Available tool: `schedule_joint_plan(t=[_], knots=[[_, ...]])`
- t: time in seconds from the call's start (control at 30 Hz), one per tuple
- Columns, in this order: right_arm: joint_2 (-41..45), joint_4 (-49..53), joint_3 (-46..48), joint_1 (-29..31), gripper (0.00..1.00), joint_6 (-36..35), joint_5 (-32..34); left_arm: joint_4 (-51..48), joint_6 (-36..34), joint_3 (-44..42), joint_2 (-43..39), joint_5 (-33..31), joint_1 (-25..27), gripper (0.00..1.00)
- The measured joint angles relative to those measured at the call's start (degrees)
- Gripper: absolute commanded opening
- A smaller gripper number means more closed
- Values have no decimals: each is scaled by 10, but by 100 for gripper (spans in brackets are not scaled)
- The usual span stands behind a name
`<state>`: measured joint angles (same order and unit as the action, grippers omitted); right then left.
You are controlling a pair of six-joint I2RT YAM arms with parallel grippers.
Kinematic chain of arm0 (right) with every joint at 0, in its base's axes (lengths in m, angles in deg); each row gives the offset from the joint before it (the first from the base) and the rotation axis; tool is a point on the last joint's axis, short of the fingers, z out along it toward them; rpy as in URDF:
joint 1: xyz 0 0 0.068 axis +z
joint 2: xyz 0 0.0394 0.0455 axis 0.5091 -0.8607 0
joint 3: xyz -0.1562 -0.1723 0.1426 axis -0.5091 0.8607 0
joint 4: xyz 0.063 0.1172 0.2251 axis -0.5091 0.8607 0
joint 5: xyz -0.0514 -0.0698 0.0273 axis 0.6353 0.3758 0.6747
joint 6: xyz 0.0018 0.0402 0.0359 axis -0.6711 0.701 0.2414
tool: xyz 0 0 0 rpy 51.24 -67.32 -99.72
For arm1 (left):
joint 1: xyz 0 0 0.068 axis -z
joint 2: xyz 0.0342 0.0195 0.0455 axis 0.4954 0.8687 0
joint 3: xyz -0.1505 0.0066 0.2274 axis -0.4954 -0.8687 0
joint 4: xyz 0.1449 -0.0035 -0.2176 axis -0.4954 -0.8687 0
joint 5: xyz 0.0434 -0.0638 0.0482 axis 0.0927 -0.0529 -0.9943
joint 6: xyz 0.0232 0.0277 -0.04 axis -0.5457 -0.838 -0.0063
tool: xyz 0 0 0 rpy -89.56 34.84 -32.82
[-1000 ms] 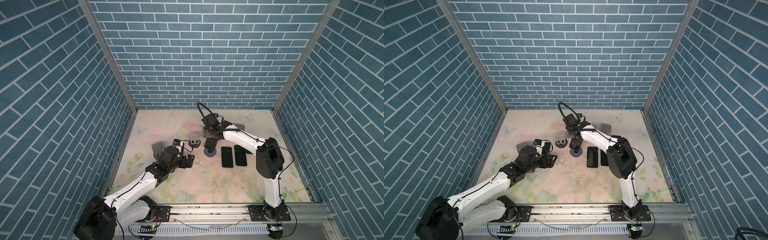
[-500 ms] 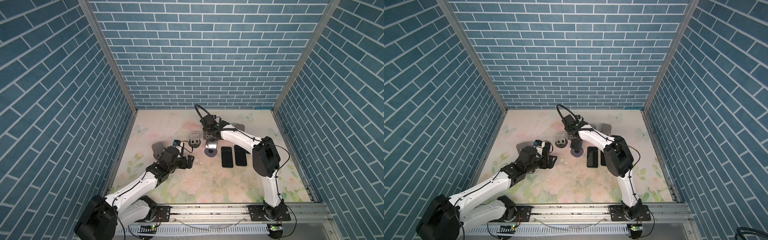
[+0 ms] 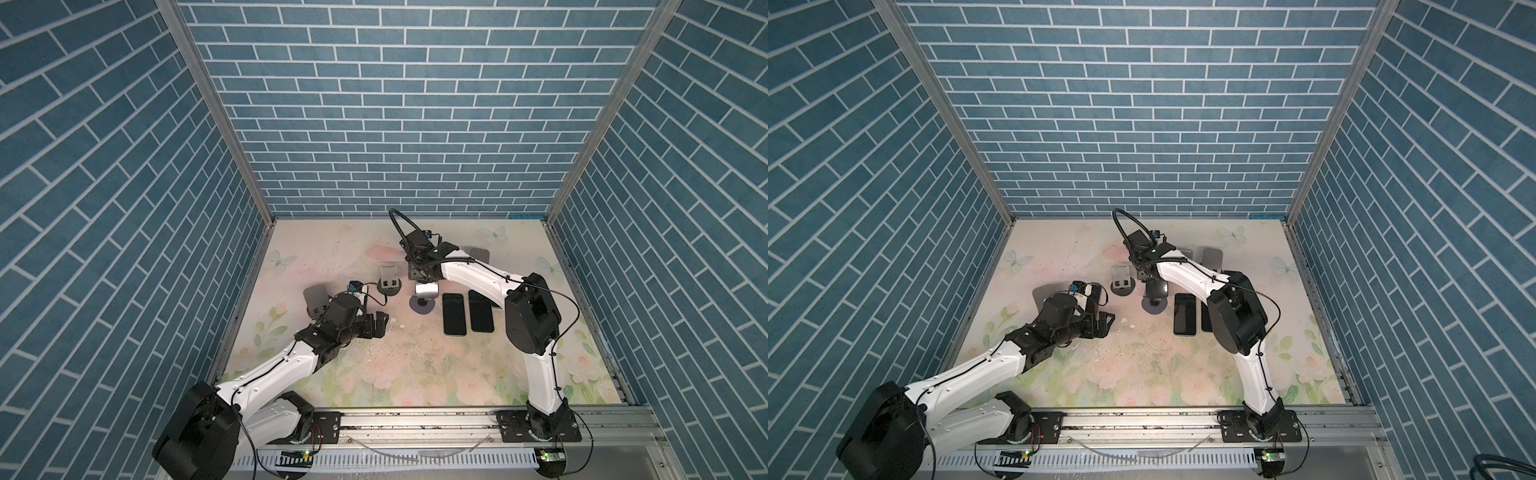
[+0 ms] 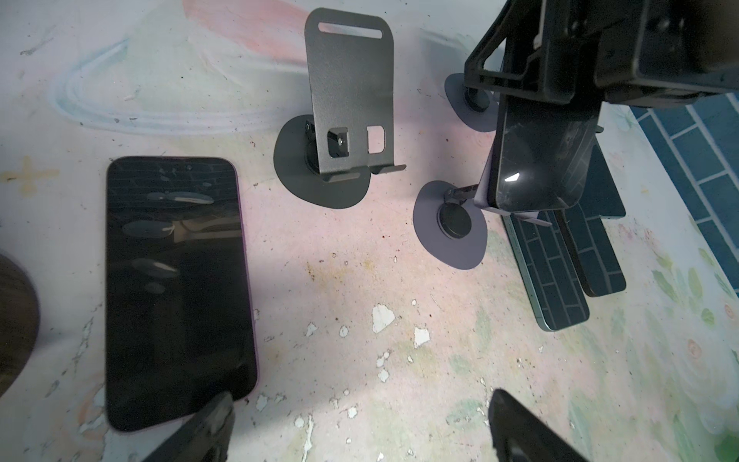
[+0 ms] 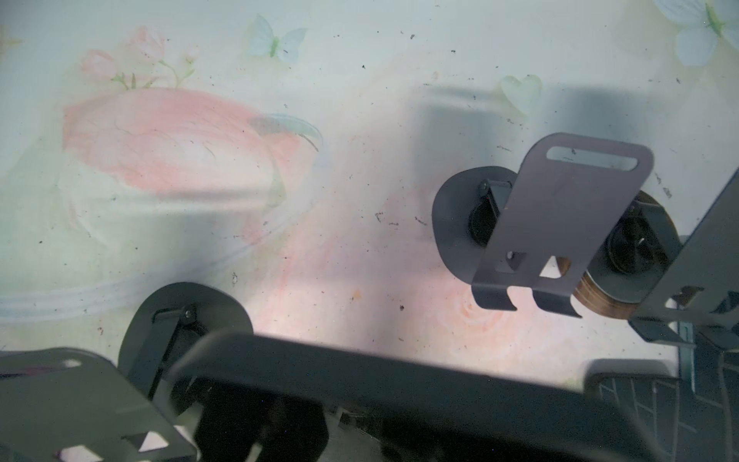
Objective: Remove the phone from the phone stand
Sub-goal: 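Close the right gripper on the black phone and lift it off the stand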
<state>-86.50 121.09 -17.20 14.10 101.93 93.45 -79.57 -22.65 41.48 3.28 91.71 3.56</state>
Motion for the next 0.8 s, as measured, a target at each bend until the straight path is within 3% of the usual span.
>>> schedule_joint_plan(t=[0.8], knots=[[82, -68, 56, 0, 51, -63, -73, 1, 16, 0, -7, -1, 0, 100]])
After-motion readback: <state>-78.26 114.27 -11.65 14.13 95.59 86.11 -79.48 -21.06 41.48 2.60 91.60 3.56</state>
